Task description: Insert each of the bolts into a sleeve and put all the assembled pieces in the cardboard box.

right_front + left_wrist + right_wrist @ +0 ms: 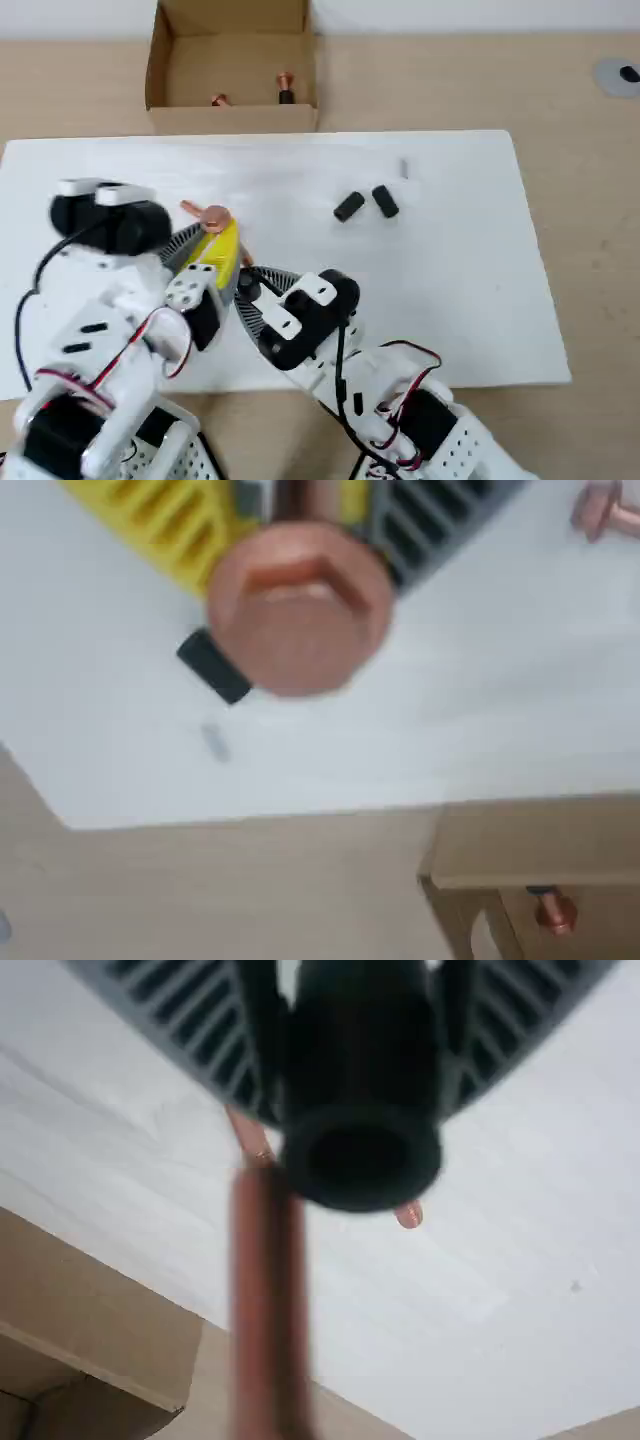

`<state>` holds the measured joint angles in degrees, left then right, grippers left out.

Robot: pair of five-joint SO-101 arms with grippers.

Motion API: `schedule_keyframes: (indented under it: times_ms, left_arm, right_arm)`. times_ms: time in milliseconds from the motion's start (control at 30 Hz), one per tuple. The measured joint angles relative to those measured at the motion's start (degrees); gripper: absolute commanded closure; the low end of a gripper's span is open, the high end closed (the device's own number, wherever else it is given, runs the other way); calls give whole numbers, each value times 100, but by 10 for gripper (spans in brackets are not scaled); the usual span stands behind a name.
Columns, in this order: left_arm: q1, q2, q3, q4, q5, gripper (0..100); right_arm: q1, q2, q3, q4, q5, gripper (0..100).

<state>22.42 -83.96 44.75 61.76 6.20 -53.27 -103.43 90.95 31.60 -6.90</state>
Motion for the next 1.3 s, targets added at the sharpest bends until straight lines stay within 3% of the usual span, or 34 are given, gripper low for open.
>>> schedule_keyframes:
  times_ms: [333,1300]
  left_arm:
    - [589,-35,-607,897,-369,991]
    - [316,-44,-202,422,-598,991]
  right_arm:
    - [9,0,70,0,0,988]
    - [9,0,70,0,0,989]
